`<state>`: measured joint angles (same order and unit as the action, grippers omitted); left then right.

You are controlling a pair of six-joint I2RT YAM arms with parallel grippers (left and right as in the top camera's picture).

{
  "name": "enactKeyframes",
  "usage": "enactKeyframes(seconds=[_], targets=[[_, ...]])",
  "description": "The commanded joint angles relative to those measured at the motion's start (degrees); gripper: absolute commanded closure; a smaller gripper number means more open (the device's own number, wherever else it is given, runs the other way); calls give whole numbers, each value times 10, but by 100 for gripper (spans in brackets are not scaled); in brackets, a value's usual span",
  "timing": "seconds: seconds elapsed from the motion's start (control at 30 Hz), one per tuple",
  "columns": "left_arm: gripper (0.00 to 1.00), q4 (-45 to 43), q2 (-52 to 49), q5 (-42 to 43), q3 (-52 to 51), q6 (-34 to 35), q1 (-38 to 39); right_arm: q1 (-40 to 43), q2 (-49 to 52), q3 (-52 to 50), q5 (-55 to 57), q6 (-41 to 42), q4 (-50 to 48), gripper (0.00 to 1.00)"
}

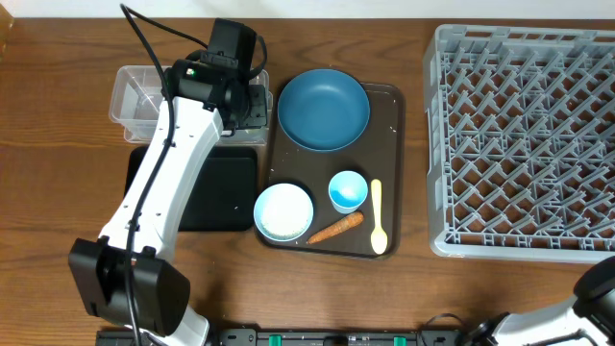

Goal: Sort waste into correct bins and load items into the dishwasher rack
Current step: 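Carry the pink cup into the grey dish rack with the right gripper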

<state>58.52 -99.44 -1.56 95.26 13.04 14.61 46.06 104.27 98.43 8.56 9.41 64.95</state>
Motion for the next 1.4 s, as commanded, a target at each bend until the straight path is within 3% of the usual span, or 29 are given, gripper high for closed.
enactKeyframes(seconds=[0.0, 0.33, 0.4, 0.47, 0.5, 0.57, 0.77, 0.9, 1.03, 1.23, 1.27, 1.37], targets=[[67, 3, 2, -6, -1, -5, -3, 3, 19, 14, -27, 13, 0, 99], [67, 4, 2, -6, -1, -5, -3, 3, 56, 11, -30, 13, -3, 98], [67, 4, 2, -6, -1, -5, -3, 3, 56, 8, -30, 13, -2, 83], [67, 4, 2, -6, -1, -5, -3, 3, 56, 8, -30, 13, 0, 53], [67, 4, 2, -6, -1, -5, -3, 3, 56, 8, -30, 13, 0, 43], [67, 5, 2, -6, -1, -5, -3, 3, 56, 8, -30, 13, 0, 33], [66, 7, 2, -6, -1, -5, -3, 2, 56, 8, -36, 13, 0, 16], [66, 7, 2, -6, -1, -5, -3, 2, 56, 8, -66, 13, 0, 11], [67, 10, 2, -6, -1, -5, -3, 2, 53, 8, -129, 6, 3, 12], [66, 21, 2, 46, -2, -7, 0, -19, 26, 8, -344, -74, 2, 12], [62, 23, 2, 56, -3, -8, 3, -27, 19, 8, -380, -93, 2, 12], [61, 24, 2, 82, -13, -8, 16, -58, -2, 8, -423, -124, 7, 13]])
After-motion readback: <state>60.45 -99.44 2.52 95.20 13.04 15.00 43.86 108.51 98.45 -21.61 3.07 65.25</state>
